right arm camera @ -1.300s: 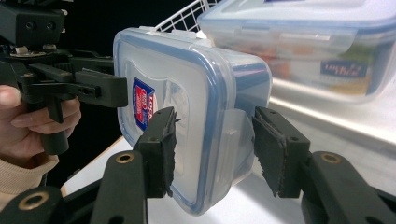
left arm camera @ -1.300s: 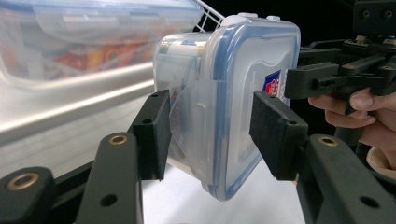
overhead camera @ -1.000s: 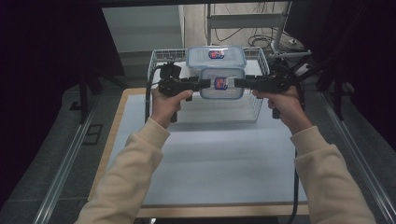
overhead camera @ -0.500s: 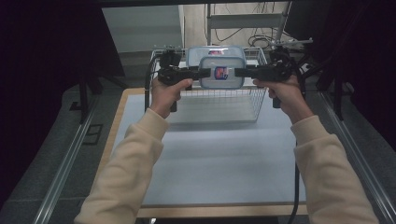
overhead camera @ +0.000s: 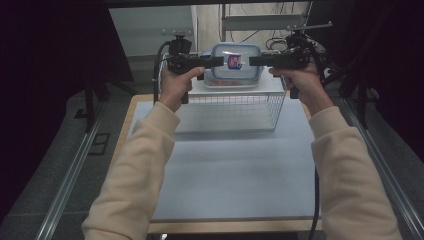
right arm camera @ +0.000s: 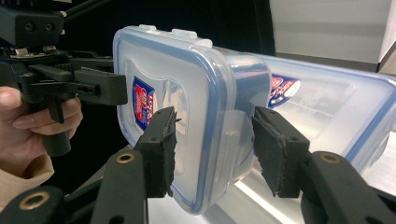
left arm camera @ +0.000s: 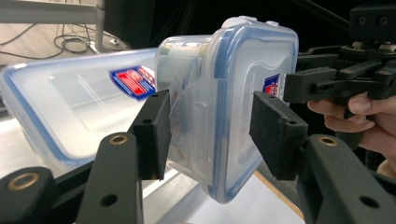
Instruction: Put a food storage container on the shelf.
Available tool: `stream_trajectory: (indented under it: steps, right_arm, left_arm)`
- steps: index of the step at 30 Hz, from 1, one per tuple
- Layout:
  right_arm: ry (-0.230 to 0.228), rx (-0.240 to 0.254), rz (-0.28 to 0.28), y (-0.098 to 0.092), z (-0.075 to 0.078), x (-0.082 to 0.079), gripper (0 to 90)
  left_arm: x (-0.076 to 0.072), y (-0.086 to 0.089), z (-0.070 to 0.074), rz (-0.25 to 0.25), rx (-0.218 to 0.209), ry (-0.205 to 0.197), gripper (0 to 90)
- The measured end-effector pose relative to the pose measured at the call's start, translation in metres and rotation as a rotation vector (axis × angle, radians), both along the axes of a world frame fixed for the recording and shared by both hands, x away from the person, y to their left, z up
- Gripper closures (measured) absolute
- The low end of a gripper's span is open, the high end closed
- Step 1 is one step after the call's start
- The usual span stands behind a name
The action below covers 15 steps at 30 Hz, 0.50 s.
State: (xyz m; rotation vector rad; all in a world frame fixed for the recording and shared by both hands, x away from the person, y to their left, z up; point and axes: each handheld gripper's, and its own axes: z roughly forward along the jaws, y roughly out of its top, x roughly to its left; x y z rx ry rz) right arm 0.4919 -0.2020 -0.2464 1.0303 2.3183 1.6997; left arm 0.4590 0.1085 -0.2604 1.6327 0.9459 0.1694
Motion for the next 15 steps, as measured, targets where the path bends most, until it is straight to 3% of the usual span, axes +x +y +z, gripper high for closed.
stream_trajectory:
  steps: [4, 10, 15]
  right_arm:
    - [0.015, 0.013, 0.001, 0.001, 0.0, 0.01, 50.5]
    - [0.022, -0.005, -0.006, 0.003, -0.001, 0.019, 50.6]
    - [0.022, -0.012, -0.013, 0.003, 0.004, 0.026, 50.6]
  left_arm:
    - [0.008, 0.001, 0.0, 0.002, -0.001, -0.001, 49.8]
    - [0.018, 0.003, -0.004, -0.001, -0.019, 0.017, 49.8]
    - [0.029, 0.003, 0.0, -0.003, -0.029, 0.017, 49.8]
